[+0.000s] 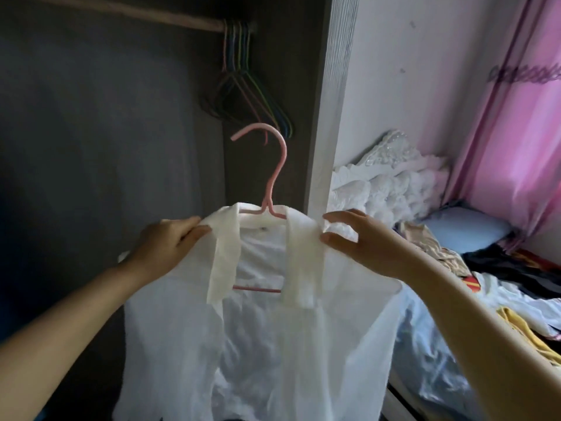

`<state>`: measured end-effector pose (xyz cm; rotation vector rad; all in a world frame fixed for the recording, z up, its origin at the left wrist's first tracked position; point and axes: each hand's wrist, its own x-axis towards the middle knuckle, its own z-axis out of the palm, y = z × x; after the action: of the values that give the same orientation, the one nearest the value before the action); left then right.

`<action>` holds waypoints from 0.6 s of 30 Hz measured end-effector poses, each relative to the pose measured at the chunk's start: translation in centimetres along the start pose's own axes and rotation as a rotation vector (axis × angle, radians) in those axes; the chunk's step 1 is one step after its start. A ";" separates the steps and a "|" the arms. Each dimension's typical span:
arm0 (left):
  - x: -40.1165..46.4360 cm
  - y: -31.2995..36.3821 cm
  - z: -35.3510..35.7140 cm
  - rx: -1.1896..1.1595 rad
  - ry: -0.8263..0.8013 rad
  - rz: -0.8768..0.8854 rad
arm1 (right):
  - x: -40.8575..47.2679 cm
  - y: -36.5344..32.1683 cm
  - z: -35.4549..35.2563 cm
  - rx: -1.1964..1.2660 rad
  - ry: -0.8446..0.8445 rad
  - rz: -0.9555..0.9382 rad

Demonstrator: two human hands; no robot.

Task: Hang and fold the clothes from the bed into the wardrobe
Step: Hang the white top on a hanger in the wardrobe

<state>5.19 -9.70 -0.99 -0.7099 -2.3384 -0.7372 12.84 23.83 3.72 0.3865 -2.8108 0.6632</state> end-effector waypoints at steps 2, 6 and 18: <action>-0.3 -0.4 -0.3 -0.007 0.036 -0.036 | -0.5 1.1 -0.7 -0.131 0.044 -0.105; -0.6 -0.7 -1.5 -0.085 0.007 -0.179 | -0.4 2.7 0.4 -0.332 0.301 -0.321; -1.3 -10.5 -8.3 0.239 0.221 -0.637 | 9.3 -11.2 2.2 0.008 0.146 -0.238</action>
<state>2.51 -22.81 0.29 0.2325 -2.3884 -0.7278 7.16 11.31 8.90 0.6345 -2.5720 0.6227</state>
